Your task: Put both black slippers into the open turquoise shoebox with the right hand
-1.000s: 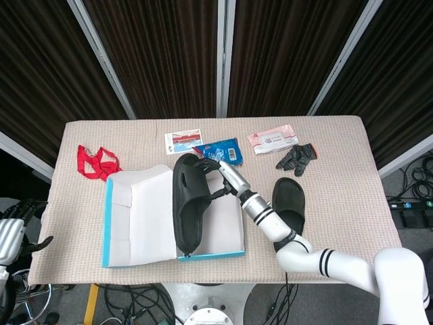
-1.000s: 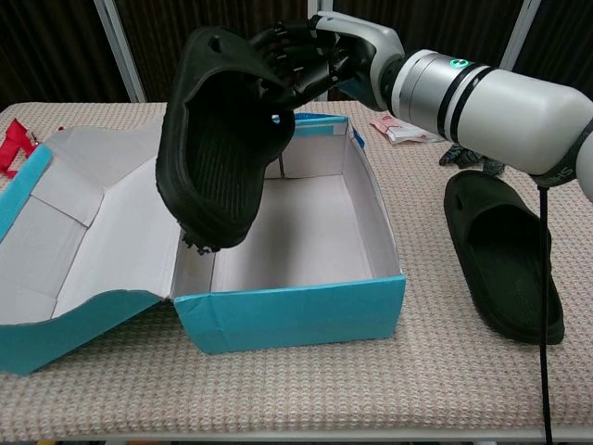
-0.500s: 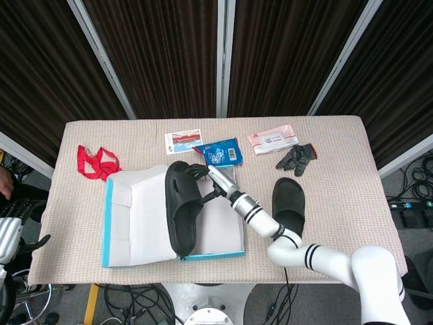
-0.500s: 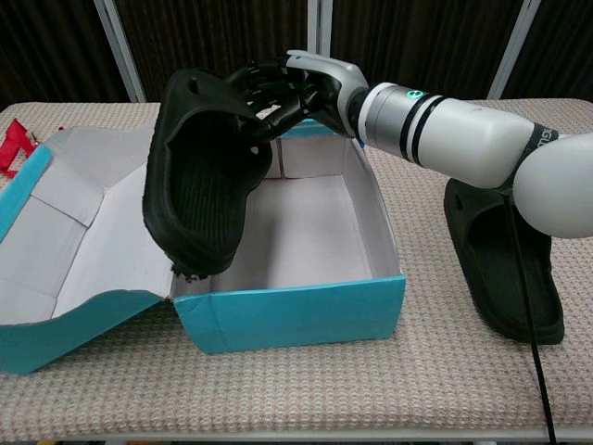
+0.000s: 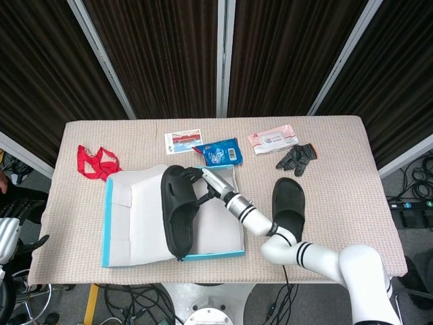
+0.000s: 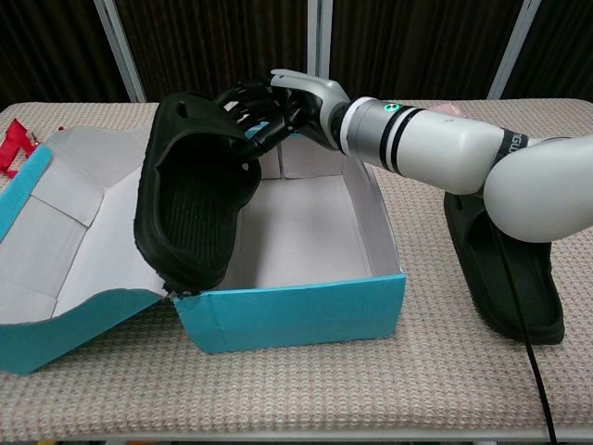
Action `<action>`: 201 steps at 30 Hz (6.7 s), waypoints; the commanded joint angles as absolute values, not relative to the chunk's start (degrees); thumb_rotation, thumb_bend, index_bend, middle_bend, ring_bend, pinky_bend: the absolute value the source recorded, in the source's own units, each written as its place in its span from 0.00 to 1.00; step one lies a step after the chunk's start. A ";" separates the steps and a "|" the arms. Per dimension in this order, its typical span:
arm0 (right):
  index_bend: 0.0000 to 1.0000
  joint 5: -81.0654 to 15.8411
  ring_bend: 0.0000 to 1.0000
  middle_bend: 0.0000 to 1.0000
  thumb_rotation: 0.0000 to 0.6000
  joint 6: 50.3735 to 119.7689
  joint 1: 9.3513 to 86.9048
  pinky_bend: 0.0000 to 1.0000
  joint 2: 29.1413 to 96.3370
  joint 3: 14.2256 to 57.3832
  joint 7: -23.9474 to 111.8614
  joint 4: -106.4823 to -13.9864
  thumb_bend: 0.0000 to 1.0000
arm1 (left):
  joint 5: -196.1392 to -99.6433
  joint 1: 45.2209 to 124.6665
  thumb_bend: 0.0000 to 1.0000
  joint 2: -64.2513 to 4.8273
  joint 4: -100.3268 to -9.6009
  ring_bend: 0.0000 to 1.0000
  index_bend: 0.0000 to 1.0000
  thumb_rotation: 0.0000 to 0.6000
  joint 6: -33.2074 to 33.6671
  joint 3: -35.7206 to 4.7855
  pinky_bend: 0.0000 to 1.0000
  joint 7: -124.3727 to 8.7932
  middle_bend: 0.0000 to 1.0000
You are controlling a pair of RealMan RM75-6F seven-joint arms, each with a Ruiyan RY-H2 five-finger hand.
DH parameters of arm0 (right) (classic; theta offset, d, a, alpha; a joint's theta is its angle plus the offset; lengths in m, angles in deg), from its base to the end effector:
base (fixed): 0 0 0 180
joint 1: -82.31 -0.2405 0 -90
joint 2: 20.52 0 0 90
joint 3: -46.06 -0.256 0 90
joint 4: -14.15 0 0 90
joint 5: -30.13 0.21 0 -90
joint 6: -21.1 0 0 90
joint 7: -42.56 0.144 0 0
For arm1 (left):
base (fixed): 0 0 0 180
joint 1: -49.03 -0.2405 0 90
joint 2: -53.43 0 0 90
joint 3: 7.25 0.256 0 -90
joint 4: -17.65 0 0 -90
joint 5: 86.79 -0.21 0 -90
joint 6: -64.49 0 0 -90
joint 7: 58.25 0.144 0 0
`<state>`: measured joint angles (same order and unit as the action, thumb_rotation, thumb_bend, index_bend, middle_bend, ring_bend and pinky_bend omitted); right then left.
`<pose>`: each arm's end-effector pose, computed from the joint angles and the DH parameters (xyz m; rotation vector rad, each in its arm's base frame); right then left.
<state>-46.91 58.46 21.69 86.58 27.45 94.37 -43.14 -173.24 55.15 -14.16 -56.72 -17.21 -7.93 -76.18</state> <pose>-0.0347 -0.3969 -0.1029 1.7065 -1.9812 1.4547 -0.3675 0.1851 0.1633 -1.3932 -1.0021 -0.9038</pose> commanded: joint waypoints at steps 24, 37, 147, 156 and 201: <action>0.62 -49.23 0.27 0.60 1.00 56.38 19.73 0.31 89.66 30.38 94.50 -34.90 0.07 | -173.30 55.28 0.18 -14.57 -55.38 0.13 0.22 1.00 -17.03 -7.96 0.20 -77.28 0.23; 0.62 -51.70 0.27 0.61 1.00 57.78 19.01 0.31 91.89 33.05 91.62 -29.55 0.09 | -173.47 55.21 0.18 -15.22 -54.24 0.13 0.22 1.00 -17.47 -8.03 0.20 -77.58 0.23; 0.01 38.84 0.00 0.10 1.00 61.98 2.18 0.17 44.33 58.81 1.85 -86.81 0.00 | -174.58 56.48 0.18 -15.31 -55.48 0.13 0.22 1.00 -14.89 -6.43 0.20 -80.92 0.23; 0.00 36.29 0.00 0.04 1.00 61.82 4.68 0.15 47.78 57.60 4.45 -83.30 0.00 | -174.60 56.58 0.18 -15.44 -55.02 0.13 0.22 1.00 -14.73 -6.38 0.20 -81.59 0.23; 0.16 42.89 0.00 0.29 1.00 61.77 3.12 0.13 55.90 58.80 -0.70 -76.58 0.02 | -174.57 56.16 0.17 -16.31 -52.99 0.13 0.22 1.00 -14.76 -6.07 0.20 -84.20 0.23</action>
